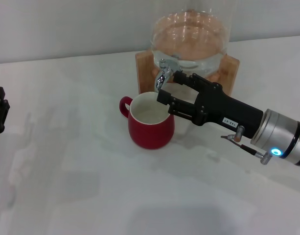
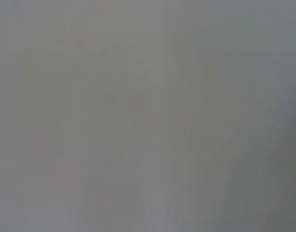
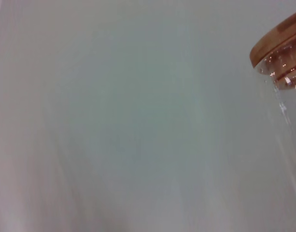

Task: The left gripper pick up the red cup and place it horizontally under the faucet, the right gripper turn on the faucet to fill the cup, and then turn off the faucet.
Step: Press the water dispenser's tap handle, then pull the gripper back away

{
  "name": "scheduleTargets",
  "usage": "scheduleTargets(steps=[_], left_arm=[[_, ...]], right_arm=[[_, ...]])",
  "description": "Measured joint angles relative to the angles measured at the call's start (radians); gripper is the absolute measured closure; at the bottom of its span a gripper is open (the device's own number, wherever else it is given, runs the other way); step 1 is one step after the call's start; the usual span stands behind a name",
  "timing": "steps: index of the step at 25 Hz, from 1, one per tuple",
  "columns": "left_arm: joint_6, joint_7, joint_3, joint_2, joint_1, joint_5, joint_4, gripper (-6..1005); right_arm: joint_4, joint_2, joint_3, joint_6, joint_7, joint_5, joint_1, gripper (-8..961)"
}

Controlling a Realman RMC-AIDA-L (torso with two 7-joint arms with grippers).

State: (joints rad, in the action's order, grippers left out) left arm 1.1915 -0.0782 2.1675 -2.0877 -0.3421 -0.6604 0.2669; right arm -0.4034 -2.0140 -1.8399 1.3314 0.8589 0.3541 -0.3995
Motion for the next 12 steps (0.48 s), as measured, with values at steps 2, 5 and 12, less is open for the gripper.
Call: scheduleTargets(steps=[2,5,12], left_arm=[[-0.001,0.0,0.0,0.0,0.0,0.001,0.0,328],[-0.002,0.0,0.0,0.0,-0.001,0.001,0.0,328],[-0.002,0.0,0.0,0.0,-0.002,0.001,0.0,328]], right_arm=[[0.0,0.0,0.001,0.0,0.0,0.0,0.003,114],[0.0,0.0,0.007,0.0,-0.001,0.0,0.006,114],[0.0,0.0,0.016,0.003,-0.009,0.0,0.01,114]])
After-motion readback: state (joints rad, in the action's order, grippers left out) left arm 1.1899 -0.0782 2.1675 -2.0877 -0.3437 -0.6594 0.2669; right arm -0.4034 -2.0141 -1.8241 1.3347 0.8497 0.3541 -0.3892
